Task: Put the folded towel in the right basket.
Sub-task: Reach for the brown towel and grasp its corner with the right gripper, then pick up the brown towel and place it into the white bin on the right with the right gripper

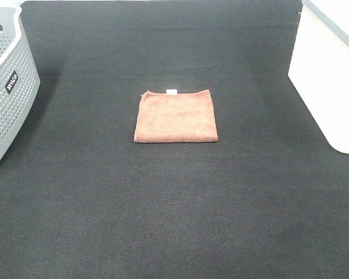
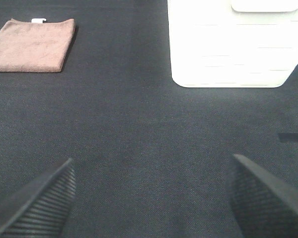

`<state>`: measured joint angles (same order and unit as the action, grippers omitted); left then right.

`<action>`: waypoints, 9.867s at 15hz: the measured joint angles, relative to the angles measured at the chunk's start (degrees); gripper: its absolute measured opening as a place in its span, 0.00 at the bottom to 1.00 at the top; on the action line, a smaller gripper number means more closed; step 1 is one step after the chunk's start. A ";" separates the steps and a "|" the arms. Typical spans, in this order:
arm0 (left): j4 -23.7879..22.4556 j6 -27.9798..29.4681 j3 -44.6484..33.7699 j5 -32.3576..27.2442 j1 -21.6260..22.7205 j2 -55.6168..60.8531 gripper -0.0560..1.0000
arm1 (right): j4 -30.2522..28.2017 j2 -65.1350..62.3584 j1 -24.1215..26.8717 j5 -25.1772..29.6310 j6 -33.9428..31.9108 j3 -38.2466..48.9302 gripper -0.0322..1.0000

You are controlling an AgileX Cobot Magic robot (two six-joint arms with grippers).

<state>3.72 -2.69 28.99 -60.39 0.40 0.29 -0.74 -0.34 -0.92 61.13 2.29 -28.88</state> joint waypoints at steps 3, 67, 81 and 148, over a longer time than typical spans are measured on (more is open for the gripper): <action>0.00 0.00 0.00 0.00 0.00 0.00 0.88 | 0.00 0.00 0.00 0.00 0.00 0.00 0.79; 0.00 0.00 0.00 0.00 0.00 0.00 0.88 | 7.28 36.61 0.00 -24.47 4.87 -8.02 0.76; 0.00 0.00 0.00 0.00 0.00 0.00 0.88 | 19.88 96.20 -12.32 -12.20 14.61 -51.34 0.75; 0.00 0.00 0.00 0.00 0.00 0.00 0.88 | 4.53 108.98 10.26 8.42 10.54 -97.12 0.05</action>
<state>3.72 -2.69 28.99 -60.39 0.40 0.29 3.78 108.63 9.34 69.56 12.83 -125.99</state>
